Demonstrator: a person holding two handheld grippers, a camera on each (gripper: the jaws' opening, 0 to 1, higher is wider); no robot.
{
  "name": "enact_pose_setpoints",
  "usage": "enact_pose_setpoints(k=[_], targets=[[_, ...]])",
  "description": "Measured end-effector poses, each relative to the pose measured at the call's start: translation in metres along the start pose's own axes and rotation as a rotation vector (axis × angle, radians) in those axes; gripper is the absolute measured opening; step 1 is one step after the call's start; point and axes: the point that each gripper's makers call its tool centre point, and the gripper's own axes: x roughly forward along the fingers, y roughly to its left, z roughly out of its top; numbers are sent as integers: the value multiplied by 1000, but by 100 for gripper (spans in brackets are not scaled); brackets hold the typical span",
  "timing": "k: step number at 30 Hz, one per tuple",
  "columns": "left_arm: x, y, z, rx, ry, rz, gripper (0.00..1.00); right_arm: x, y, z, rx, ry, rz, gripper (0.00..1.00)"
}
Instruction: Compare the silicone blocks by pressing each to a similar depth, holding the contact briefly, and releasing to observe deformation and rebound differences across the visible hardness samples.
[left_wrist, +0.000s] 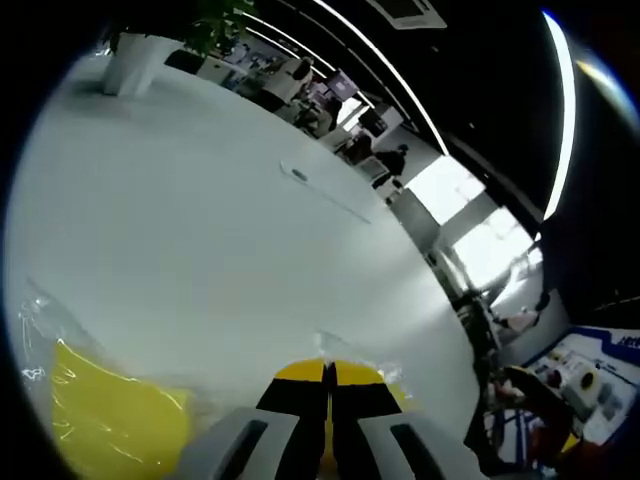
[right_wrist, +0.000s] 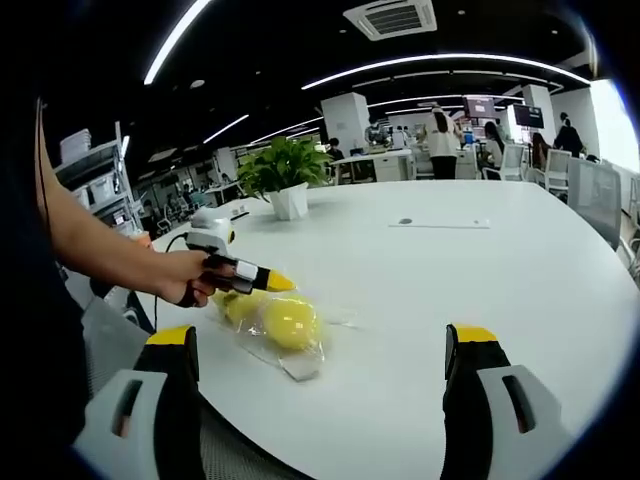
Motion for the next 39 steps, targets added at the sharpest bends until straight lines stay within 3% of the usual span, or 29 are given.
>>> enact_pose_setpoints(k=[2,7,15,18,22,26,28,30,31,32,35,39], targets=[[0,10,-3,15,13,46,0,0,0,0,-3,2,1,96],[2,10,-4,65,15,49,0,1,3,-2,5,6,6,96],[2,14,-7,82,29,65,0,1,5,-4,5,15,7,96],[1,14,-6,108,31,67,4,0,5,-3,2,16,6,96],[-2,5,16,189,-51,39,40,-1,3,1,6,8,0,96],[-9,-9,28,271,-68,-41,64,1,2,3,14,4,-2,96],[-18,-16,32,307,-70,-87,68,2,2,4,15,2,-3,96],[-32,-18,44,362,-99,-79,76,4,-1,5,-1,2,-18,96],[-42,-15,55,435,-141,-42,88,5,-2,6,-7,2,-22,96],[-47,-18,61,476,-174,-54,99,5,-2,6,-6,1,-22,96],[-68,-23,65,543,-179,-88,100,8,-3,4,-15,14,-22,96],[-98,-20,72,582,-186,-83,100,9,-7,3,-21,33,-35,96]])
